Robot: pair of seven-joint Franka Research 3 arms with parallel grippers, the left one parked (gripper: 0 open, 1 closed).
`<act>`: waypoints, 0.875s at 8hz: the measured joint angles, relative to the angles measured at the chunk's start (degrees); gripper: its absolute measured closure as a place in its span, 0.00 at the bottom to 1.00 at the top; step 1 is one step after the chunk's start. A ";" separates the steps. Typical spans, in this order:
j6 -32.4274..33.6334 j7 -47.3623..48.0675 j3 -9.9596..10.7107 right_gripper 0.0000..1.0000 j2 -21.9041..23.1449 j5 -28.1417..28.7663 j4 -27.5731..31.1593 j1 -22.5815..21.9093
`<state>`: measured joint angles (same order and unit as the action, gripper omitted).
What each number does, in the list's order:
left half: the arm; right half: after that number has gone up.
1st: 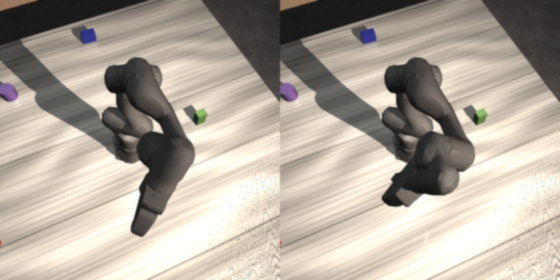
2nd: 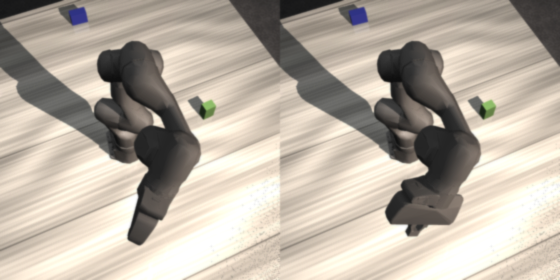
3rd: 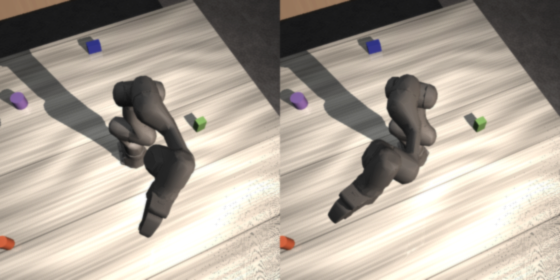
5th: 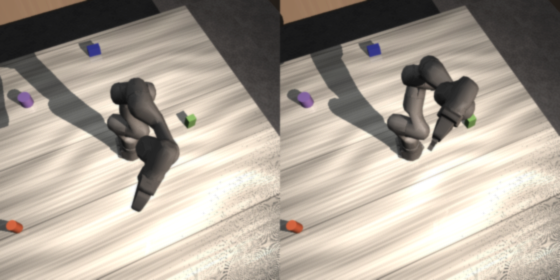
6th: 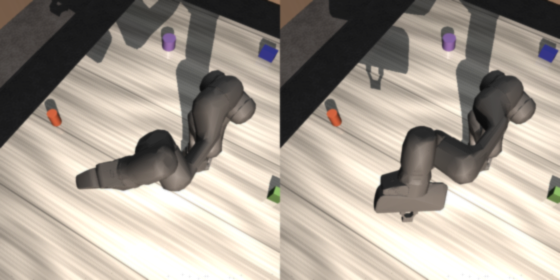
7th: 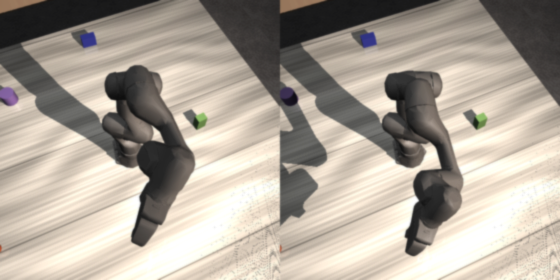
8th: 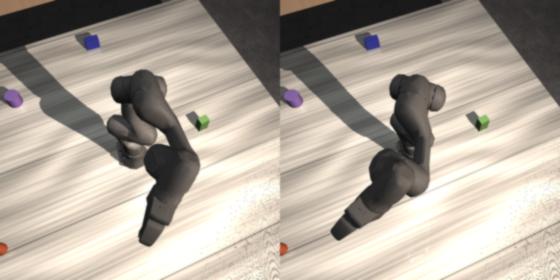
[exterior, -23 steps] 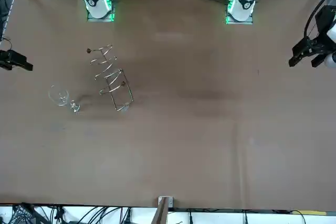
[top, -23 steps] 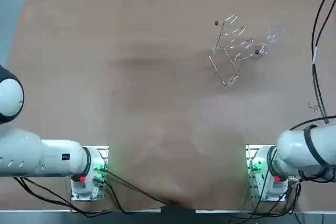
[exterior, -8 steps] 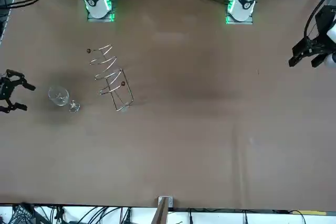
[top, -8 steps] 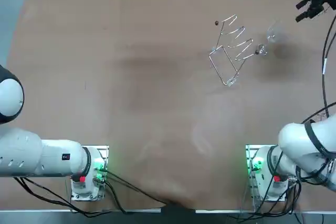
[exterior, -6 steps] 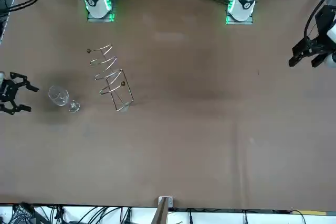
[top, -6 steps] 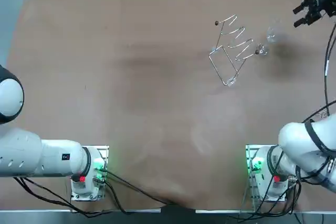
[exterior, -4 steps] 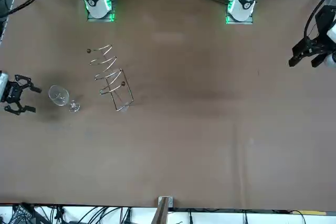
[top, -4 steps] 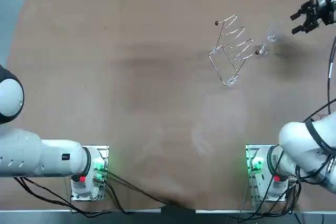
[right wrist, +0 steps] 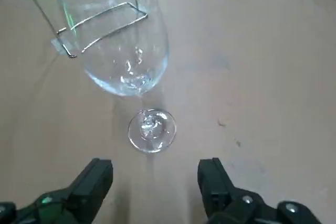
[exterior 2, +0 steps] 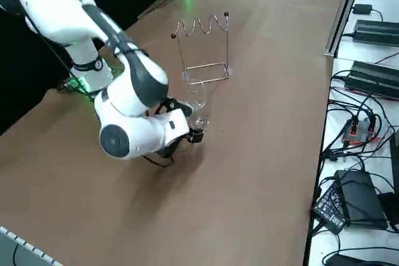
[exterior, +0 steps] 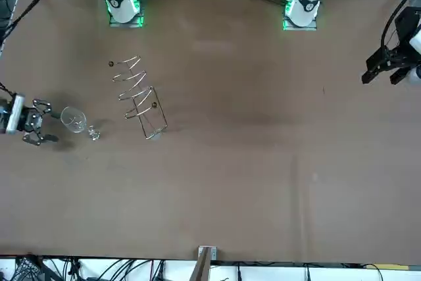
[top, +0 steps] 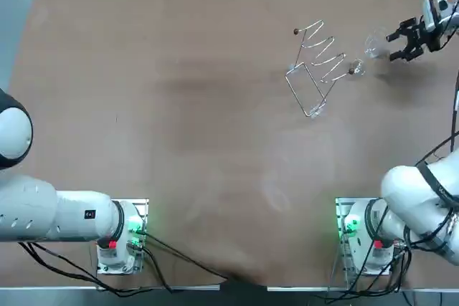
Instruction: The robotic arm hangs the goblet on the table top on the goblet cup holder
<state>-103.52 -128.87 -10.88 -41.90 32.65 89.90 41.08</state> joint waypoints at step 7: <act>-1.41 -6.78 -0.99 0.00 -5.02 4.38 -0.16 -1.25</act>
<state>-104.93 -135.64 -11.87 -46.92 37.03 89.74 39.83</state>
